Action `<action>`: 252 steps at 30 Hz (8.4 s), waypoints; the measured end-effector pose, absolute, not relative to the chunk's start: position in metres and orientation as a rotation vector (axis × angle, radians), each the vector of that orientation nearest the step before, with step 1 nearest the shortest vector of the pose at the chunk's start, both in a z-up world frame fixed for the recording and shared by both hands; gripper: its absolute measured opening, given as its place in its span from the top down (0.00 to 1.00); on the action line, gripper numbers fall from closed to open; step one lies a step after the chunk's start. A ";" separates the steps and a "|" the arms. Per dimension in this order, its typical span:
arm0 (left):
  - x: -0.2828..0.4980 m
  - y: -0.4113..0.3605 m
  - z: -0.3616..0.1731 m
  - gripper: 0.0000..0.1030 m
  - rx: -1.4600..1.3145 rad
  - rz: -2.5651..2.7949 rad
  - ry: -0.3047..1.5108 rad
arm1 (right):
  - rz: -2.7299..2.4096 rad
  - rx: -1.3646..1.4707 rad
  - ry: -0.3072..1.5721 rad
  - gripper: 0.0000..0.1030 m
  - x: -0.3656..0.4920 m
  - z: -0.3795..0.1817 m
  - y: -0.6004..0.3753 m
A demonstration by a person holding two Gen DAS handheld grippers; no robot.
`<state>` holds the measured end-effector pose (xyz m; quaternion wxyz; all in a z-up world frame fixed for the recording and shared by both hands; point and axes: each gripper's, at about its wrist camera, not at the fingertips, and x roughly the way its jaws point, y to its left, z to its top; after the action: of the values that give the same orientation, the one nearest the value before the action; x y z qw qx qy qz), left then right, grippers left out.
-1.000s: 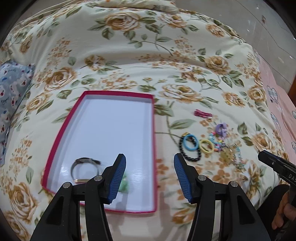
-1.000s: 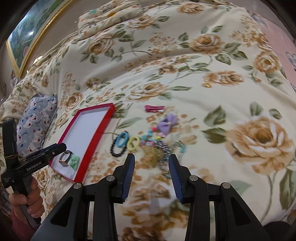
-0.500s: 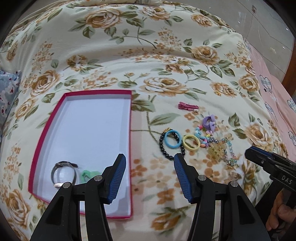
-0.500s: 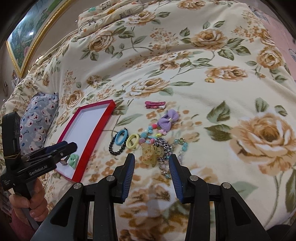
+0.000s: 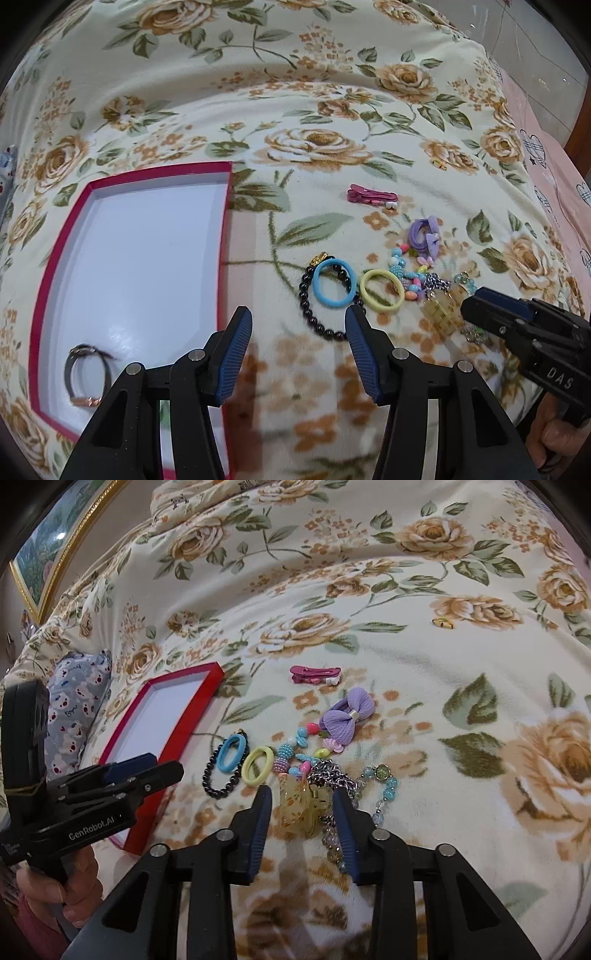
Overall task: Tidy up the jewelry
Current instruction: 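Grasp the blue and yellow hair ties with the left tool while the right tool grasps the amber clip, then place the hair ties and amber clip in the box and release both, then grasp the black bead bracelet with the left tool while the right tool grasps the purple bow, then carry the bracelet and purple bow into the box and open both tools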
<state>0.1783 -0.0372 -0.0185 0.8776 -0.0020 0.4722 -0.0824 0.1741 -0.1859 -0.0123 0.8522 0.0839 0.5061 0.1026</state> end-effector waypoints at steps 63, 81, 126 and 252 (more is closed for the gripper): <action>0.143 0.078 0.008 0.95 -0.156 -0.034 0.906 | 0.524 0.148 1.045 0.96 0.197 0.005 -0.056; 0.189 0.147 -0.029 0.95 -0.251 0.011 1.004 | 0.613 0.107 1.125 0.96 0.233 -0.037 0.015; 0.125 0.131 -0.008 0.49 -0.275 0.040 0.932 | 0.483 0.206 1.079 0.57 0.204 -0.005 -0.058; 0.158 0.086 0.033 0.93 -0.206 -0.123 0.846 | 0.487 0.158 1.058 0.86 0.227 -0.001 -0.052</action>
<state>0.1585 0.0859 0.0330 0.9049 -0.1000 0.4095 -0.0596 0.2266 -0.0518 -0.0005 0.8323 0.0743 0.4990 0.2298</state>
